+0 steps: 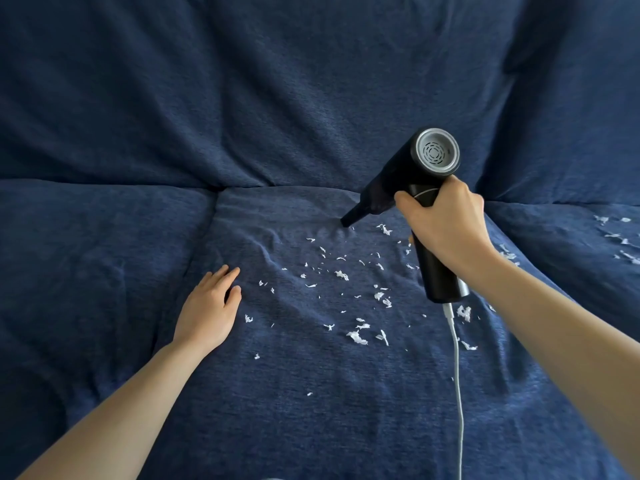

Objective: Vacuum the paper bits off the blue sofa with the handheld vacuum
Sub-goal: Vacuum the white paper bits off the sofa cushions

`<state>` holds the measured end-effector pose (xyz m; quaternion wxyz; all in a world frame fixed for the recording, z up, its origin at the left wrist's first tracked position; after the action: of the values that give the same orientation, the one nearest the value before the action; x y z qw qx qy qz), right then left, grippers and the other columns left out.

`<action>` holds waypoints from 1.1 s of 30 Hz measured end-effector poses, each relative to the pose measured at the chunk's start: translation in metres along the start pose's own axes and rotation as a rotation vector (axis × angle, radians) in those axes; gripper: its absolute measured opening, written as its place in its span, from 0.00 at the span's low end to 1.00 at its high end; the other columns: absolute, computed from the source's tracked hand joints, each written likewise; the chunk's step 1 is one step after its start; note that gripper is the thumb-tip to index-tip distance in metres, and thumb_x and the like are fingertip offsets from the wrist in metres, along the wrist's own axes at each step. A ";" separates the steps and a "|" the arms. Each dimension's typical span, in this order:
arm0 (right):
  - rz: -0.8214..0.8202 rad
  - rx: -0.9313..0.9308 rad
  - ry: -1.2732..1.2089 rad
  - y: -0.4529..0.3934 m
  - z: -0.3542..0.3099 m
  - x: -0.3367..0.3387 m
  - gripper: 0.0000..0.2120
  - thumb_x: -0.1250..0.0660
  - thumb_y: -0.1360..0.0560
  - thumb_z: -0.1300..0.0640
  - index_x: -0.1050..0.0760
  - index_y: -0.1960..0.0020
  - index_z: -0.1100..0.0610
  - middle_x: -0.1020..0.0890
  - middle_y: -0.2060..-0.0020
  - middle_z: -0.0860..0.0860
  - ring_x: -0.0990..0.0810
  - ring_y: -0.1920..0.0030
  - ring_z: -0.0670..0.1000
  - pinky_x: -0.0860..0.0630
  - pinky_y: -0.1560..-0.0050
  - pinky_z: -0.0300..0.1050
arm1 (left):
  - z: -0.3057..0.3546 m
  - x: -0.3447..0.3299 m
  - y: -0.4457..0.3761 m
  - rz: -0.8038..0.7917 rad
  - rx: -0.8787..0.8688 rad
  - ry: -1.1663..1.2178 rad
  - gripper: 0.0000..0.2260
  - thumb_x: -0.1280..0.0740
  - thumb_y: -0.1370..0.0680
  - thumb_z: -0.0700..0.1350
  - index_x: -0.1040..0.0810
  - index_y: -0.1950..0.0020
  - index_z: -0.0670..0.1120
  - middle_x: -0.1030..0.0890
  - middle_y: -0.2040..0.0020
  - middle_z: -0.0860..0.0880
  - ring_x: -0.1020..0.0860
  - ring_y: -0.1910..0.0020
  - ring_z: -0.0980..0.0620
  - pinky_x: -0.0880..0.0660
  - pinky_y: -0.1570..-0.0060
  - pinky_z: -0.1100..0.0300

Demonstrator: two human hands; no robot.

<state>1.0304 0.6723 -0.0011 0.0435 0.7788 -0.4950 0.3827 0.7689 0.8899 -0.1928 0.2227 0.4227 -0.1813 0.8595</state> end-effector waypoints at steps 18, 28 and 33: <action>-0.080 0.054 0.010 0.039 -0.022 -0.016 0.19 0.33 0.27 0.40 0.26 0.48 0.55 0.18 0.57 0.55 0.23 0.56 0.52 0.31 0.55 0.44 | -0.001 0.001 0.012 0.003 -0.011 0.000 0.20 0.45 0.17 0.48 0.36 0.25 0.51 0.40 0.23 0.51 0.46 0.23 0.50 0.45 0.26 0.53; -0.148 0.100 -0.057 0.057 -0.052 -0.041 0.17 0.32 0.28 0.41 0.26 0.50 0.53 0.16 0.60 0.55 0.16 0.61 0.56 0.19 0.53 0.48 | -0.002 0.004 0.019 0.000 -0.033 -0.009 0.20 0.45 0.17 0.49 0.37 0.24 0.50 0.41 0.23 0.51 0.46 0.23 0.51 0.45 0.25 0.53; -0.158 0.092 -0.059 0.062 -0.053 -0.035 0.14 0.31 0.28 0.42 0.27 0.52 0.52 0.17 0.61 0.54 0.16 0.60 0.57 0.19 0.52 0.48 | -0.003 0.004 0.020 0.004 -0.031 -0.008 0.20 0.45 0.17 0.49 0.37 0.24 0.50 0.40 0.23 0.51 0.46 0.23 0.51 0.45 0.25 0.53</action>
<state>0.9441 0.6904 -0.0053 0.0234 0.8275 -0.4152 0.3773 0.7536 0.8754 -0.1937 0.2268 0.4224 -0.1961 0.8554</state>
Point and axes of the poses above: each hand's wrist, its own y-axis away from the middle knuckle, its own x-axis out of the back of the hand, z = x × y, the point moved 7 cm from there along -y, towards the middle knuckle
